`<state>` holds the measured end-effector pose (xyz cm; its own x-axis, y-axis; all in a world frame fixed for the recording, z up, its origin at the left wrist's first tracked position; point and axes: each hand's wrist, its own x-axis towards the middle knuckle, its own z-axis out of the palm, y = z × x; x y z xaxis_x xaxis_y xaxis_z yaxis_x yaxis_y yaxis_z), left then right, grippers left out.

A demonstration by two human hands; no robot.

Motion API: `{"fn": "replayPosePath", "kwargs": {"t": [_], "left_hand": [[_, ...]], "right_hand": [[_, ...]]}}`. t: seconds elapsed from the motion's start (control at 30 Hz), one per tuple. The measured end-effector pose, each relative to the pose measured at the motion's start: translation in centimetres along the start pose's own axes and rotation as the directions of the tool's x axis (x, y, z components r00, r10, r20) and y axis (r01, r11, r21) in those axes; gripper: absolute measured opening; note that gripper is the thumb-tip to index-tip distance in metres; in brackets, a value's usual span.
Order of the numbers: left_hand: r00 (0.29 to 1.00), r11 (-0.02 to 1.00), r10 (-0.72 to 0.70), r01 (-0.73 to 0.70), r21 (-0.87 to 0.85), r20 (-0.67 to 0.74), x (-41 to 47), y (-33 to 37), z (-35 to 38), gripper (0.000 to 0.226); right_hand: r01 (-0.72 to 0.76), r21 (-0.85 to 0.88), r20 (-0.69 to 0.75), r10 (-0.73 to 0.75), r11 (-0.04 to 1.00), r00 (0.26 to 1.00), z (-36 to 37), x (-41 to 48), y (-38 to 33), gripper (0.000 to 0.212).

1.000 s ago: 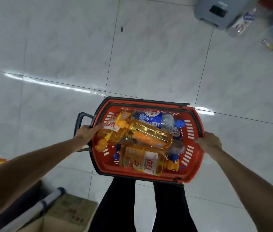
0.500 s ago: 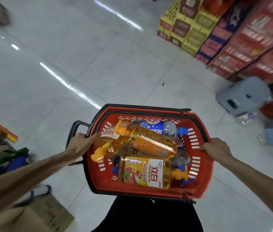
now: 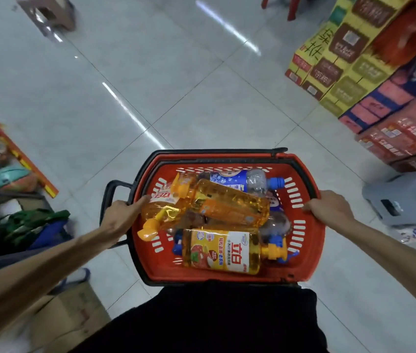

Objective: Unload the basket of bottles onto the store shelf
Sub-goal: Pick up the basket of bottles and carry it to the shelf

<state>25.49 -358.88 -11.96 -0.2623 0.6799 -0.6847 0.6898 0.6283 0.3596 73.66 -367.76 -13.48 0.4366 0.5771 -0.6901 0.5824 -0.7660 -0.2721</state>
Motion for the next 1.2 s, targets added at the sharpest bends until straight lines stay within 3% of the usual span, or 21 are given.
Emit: {"fn": "replayPosePath", "kwargs": {"t": [0.27, 0.53, 0.77, 1.0, 1.2], "left_hand": [[0.988, 0.998, -0.062, 0.058, -0.032, -0.140, 4.1, 5.8, -5.0, 0.068], [0.984, 0.986, -0.116, 0.097, -0.137, -0.136, 14.5, 10.3, -11.5, 0.069], [0.985, 0.976, -0.145, 0.127, -0.175, -0.093, 24.8, 16.0, -19.7, 0.068], [0.981, 0.976, -0.172, 0.157, -0.151, -0.086, 34.8, 24.0, -24.7, 0.069], [0.970, 0.978, -0.185, 0.165, -0.129, -0.160, 43.9, 34.9, -29.2, 0.071]], "right_hand": [[0.085, -0.124, 0.017, -0.083, 0.989, 0.996, -4.1, 7.1, -11.3, 0.017], [0.181, -0.246, 0.017, -0.182, 0.952, 0.983, -6.5, 16.2, -27.6, 0.035], [0.225, -0.312, 0.033, -0.226, 0.923, 0.974, -9.8, 22.0, -42.0, 0.033], [0.239, -0.322, 0.029, -0.243, 0.916, 0.970, -12.4, 31.1, -52.7, 0.033], [0.241, -0.295, 0.048, -0.238, 0.925, 0.970, -16.3, 42.8, -62.3, 0.040]]}}
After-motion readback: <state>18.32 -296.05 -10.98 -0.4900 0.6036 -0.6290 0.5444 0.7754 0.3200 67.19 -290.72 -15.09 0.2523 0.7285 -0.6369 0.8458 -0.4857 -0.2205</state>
